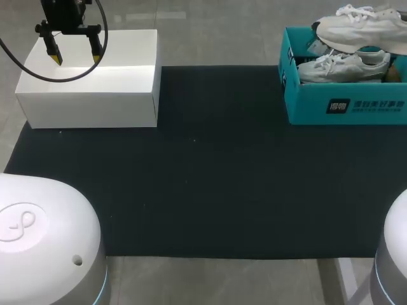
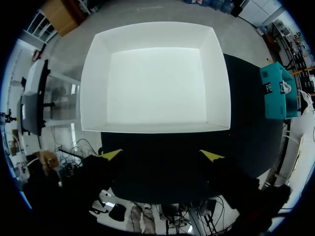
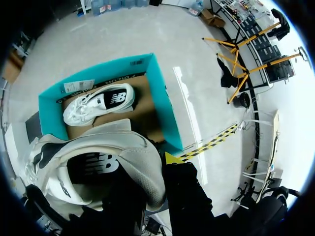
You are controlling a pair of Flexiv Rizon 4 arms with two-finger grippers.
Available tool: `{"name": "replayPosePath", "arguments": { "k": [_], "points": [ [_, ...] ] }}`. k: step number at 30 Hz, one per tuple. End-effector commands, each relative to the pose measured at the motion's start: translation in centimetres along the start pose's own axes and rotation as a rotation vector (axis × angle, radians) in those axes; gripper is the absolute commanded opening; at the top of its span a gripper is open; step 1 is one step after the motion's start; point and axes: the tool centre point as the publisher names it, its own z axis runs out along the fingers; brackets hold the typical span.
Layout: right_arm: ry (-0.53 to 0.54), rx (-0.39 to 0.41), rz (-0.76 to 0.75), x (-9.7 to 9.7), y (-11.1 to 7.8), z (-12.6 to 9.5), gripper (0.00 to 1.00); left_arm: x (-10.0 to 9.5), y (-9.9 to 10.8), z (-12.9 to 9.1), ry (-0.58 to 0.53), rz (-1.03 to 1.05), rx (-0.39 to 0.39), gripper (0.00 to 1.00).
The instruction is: Take the shoe out of the shoebox, open the shoe tongue, remove and reinsert the insole, then place the shoe into the shoebox
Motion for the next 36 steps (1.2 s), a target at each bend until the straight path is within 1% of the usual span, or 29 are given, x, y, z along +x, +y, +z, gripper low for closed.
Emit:
{"name": "replayPosePath", "arguments": {
  "k": [1,3,8,29,35,36],
  "points": [
    [0.000,-0.025,0.000,-0.9,-0.7,-3.7,0.00,0.0,0.0,0.0,0.000,0.000,0.000,1.00],
    [-0.015,-0.036,0.003,-1.1,-0.5,-4.3,0.00,0.0,0.0,0.0,0.000,0.000,0.000,1.00],
    [-0.012,-0.021,-0.004,-0.9,-0.3,-4.9,0.00,0.0,0.0,0.0,0.000,0.000,0.000,1.00],
    [-0.012,-0.021,-0.004,-0.9,-0.3,-4.9,0.00,0.0,0.0,0.0,0.000,0.000,0.000,1.00],
    [0.011,-0.016,0.116,-0.1,-2.4,-6.4,0.00,0.0,0.0,0.0,0.000,0.000,0.000,1.00],
    [0.007,-0.022,0.131,0.3,-3.1,-6.9,0.00,0.0,0.0,0.0,0.000,0.000,0.000,1.00]
  ]
}}
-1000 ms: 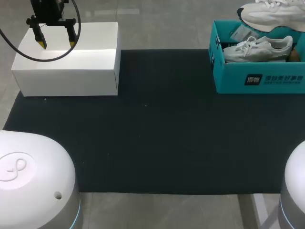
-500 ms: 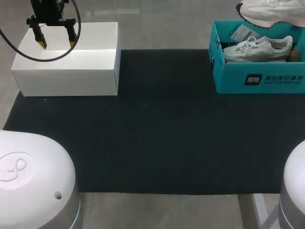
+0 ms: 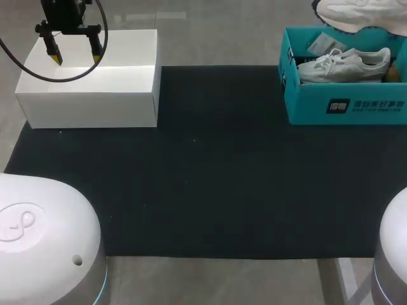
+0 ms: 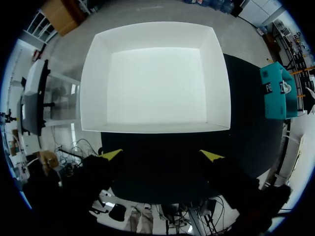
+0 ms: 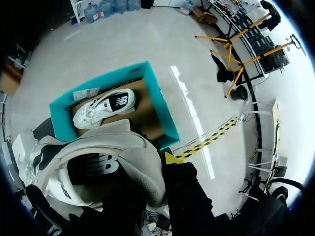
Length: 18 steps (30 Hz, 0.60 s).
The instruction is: Take the shoe out of the shoebox, open the shoe tongue, remove and reinsert the insole, then place the shoe into the shoebox
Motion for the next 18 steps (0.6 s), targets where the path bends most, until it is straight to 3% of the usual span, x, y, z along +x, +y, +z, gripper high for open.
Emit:
{"name": "replayPosePath", "arguments": {
  "k": [1,12,18],
  "points": [
    [-0.005,-0.029,0.027,0.3,-2.4,-1.7,0.00,0.0,0.0,0.0,0.000,0.000,0.000,1.00],
    [-0.066,-0.076,0.029,5.0,-9.8,-3.5,0.00,0.0,0.0,0.0,0.000,0.000,0.000,1.00],
    [-0.067,-0.049,0.033,7.7,-13.4,-3.3,0.00,0.0,0.0,0.0,0.000,0.000,0.000,1.00]
  ]
}}
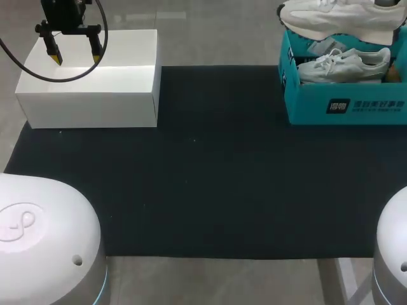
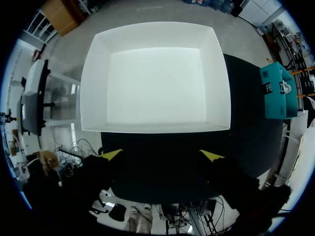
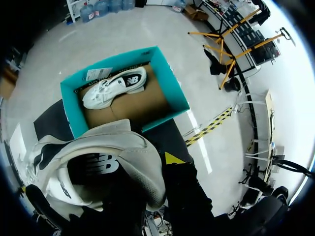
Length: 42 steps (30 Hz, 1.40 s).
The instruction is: Take the shoe out of the shoebox, open the shoe tongue, remove and reinsert the insole, then place the shoe into the shoebox
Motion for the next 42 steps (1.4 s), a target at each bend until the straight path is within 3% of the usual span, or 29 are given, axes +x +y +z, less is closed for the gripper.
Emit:
{"name": "replayPosePath", "arguments": {
  "k": [1,12,19,30,42],
  "points": [
    [-0.005,-0.057,-0.001,1.5,-4.0,0.2,0.00,0.0,0.0,0.0,0.000,0.000,0.000,1.00],
    [-0.047,-0.061,-0.037,6.7,-12.2,-0.2,0.00,0.0,0.0,0.0,0.000,0.000,0.000,1.00],
    [-0.060,-0.030,-0.060,9.7,-16.5,0.8,0.00,0.0,0.0,0.0,0.000,0.000,0.000,1.00],
    [-0.104,-0.004,-0.040,11.5,-22.6,1.9,0.00,0.0,0.0,0.0,0.000,0.000,0.000,1.00],
    [-0.136,0.044,-0.071,12.6,-28.9,5.8,0.00,0.0,0.0,0.0,0.000,0.000,0.000,1.00]
  ]
}}
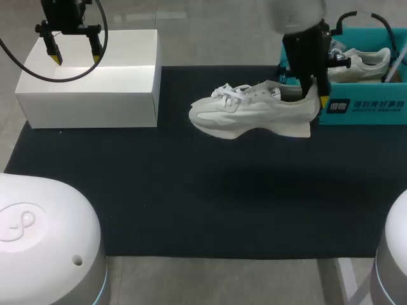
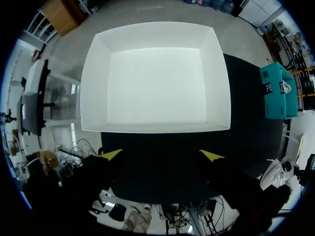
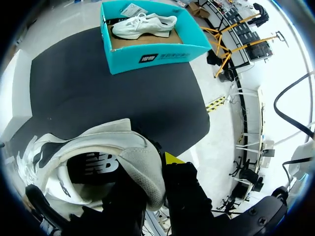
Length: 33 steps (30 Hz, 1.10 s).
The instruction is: Take the shoe out of the shoebox, open the shoe tongue, remove and reinsert the insole, then place the shoe into the shoebox
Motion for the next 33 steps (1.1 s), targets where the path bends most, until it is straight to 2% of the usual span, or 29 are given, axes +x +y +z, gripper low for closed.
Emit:
{"name": "replayPosePath", "arguments": {
  "k": [1,9,29,33],
  "points": [
    [0.000,0.010,-0.003,0.9,-1.4,1.5,0.00,0.0,0.0,0.0,0.000,0.000,0.000,1.00],
    [-0.006,0.054,-0.013,1.7,-3.0,2.7,0.00,0.0,0.0,0.0,0.000,0.000,0.000,1.00],
    [-0.006,0.054,-0.013,1.7,-3.0,2.7,0.00,0.0,0.0,0.0,0.000,0.000,0.000,1.00],
    [0.027,0.036,0.018,2.4,-2.7,3.6,0.00,0.0,0.0,0.0,0.000,0.000,0.000,1.00]
  ]
}}
